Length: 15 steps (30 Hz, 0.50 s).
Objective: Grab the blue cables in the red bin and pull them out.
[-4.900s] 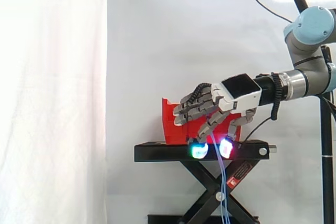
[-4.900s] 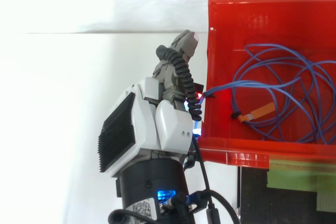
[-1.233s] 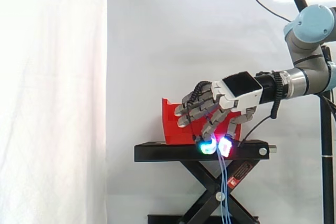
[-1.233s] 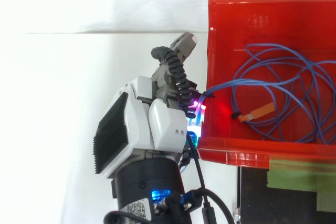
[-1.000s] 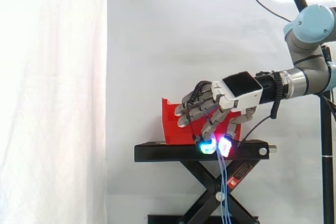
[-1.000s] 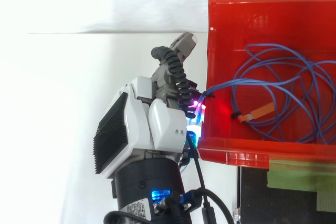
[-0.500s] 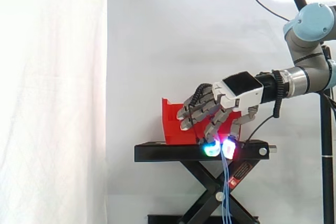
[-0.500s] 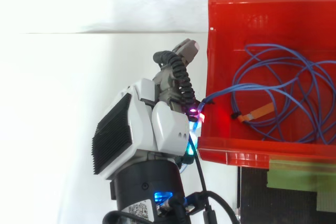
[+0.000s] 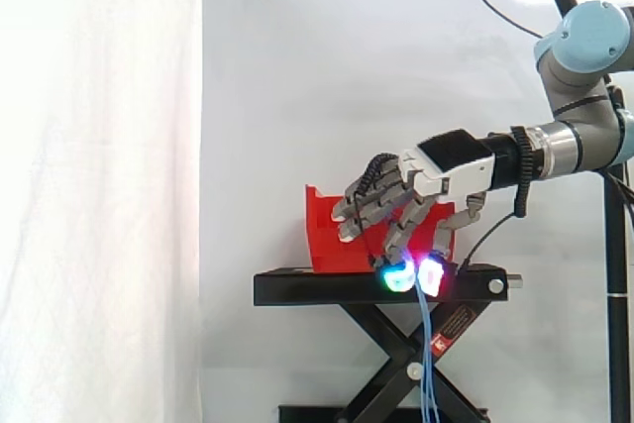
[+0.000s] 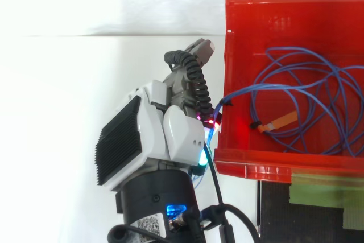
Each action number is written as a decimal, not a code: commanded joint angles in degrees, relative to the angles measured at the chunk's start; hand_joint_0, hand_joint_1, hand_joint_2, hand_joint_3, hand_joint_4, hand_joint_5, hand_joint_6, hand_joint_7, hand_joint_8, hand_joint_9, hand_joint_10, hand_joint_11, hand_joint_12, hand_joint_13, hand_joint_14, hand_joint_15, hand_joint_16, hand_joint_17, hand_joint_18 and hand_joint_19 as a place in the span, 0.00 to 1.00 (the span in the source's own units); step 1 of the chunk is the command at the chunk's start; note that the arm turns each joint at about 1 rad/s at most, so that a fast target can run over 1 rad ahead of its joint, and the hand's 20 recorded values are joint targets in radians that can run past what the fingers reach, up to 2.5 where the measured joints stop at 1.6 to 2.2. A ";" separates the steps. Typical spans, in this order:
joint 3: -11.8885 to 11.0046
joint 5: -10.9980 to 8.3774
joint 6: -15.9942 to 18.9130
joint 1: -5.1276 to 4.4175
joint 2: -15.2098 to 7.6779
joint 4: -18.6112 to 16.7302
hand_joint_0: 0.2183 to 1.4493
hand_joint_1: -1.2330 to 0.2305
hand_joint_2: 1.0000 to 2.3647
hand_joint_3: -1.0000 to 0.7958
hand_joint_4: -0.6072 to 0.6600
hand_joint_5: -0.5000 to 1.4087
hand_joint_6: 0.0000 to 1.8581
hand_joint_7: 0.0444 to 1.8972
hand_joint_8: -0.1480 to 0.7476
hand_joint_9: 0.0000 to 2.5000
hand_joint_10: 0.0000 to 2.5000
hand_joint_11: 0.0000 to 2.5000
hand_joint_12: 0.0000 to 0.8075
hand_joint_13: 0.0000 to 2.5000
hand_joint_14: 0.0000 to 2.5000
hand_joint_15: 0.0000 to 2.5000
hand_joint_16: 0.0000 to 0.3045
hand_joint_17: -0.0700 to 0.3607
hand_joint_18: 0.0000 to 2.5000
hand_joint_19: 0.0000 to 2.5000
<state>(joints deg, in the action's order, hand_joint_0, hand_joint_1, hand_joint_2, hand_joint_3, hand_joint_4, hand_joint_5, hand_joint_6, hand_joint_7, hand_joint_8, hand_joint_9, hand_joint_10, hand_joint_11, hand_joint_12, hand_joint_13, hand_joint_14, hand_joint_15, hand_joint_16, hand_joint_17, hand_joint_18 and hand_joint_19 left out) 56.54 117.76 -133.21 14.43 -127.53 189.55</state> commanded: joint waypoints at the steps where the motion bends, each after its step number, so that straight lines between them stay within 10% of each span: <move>1: -0.03 0.01 0.01 -0.02 0.00 0.03 0.40 0.20 0.00 0.00 0.53 0.86 0.04 0.49 0.43 0.26 0.00 0.05 0.43 0.19 0.00 0.08 0.16 0.41 0.17 0.12; 15: -0.03 0.01 -1.22 -0.11 0.00 0.12 0.42 0.20 0.00 0.00 0.51 0.87 0.05 0.50 0.43 0.27 0.00 0.05 0.42 0.19 0.00 0.08 0.15 0.40 0.17 0.12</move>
<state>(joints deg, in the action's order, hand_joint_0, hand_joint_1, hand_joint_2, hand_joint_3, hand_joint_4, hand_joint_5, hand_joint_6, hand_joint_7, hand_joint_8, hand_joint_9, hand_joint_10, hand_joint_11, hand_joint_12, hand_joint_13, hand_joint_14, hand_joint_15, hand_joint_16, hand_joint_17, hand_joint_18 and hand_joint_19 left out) 56.52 117.79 -134.19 14.35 -127.53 189.56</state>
